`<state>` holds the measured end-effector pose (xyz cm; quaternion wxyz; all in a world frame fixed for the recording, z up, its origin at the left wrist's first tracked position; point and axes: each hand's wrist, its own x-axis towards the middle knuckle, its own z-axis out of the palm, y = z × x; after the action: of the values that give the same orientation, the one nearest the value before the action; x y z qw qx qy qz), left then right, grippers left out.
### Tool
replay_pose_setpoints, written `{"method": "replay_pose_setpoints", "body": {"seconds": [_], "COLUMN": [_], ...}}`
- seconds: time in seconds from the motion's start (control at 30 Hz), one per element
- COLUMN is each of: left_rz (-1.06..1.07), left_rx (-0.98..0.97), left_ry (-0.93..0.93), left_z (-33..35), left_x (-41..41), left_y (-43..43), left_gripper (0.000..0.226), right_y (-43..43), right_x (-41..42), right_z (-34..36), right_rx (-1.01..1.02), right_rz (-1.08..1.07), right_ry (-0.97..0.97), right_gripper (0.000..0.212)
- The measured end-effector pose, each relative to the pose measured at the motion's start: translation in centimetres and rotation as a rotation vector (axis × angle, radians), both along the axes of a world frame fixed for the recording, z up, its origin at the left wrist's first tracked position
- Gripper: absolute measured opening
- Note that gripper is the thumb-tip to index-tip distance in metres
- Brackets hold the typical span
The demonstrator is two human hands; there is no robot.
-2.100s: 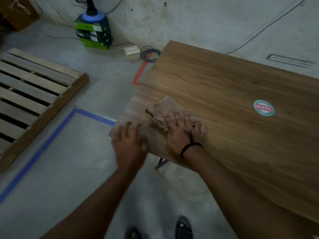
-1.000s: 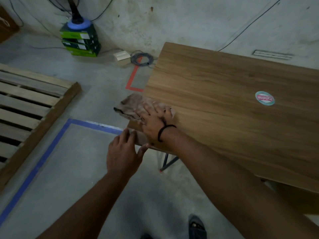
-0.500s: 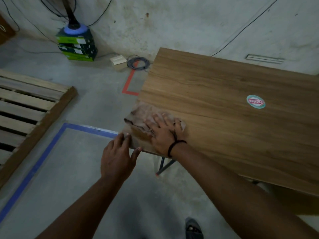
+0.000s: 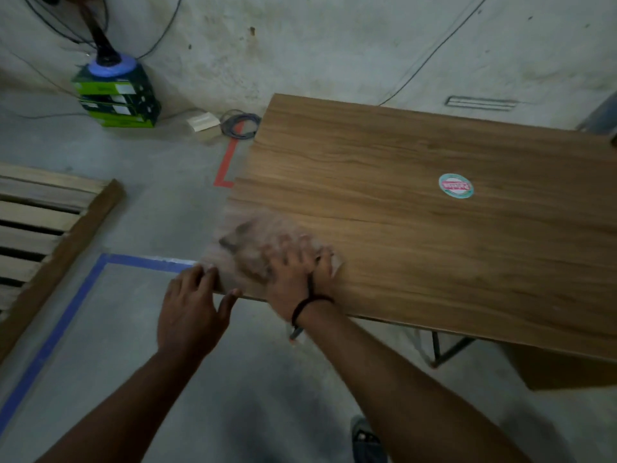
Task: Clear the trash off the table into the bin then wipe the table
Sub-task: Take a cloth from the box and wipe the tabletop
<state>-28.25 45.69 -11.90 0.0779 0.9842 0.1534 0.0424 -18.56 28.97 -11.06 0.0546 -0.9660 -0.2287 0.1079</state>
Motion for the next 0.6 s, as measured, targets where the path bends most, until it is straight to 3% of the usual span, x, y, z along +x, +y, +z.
{"method": "replay_pose_setpoints", "body": {"seconds": [0.13,0.23,0.3,0.4,0.47,0.6], "left_rz": [0.007,0.017,0.016,0.008,-0.043,-0.265], "left_rx": [-0.008,-0.009,-0.005,0.020,-0.003,-0.040], "left_ry": [0.023,0.033,0.030,-0.024,-0.047,0.056], "left_z": [0.0,0.2,0.3,0.8,1.0,0.0], "left_x": [0.0,0.1,0.1,0.8,2.3,5.7], "left_y": [0.0,-0.2,-0.1,-0.9,-2.3,-5.2], "left_gripper": [0.071,0.073,0.073,0.066,0.069,0.075], "right_y": [-3.0,-9.3,-13.9,-16.0,-13.9,-9.6], "right_x": [-1.3,3.9,7.0,7.4,5.3,-1.3], "right_z": [0.5,-0.5,-0.5,0.6,0.9,0.3], "right_rx": [0.070,0.049,-0.034,-0.075,-0.019,0.022], "right_rz": [0.133,-0.099,-0.286,-0.387,-0.367,-0.098], "right_ry": [0.006,0.044,0.031,0.009,0.008,-0.072], "right_gripper": [0.063,0.079,0.068,0.059,0.063,0.059]}}
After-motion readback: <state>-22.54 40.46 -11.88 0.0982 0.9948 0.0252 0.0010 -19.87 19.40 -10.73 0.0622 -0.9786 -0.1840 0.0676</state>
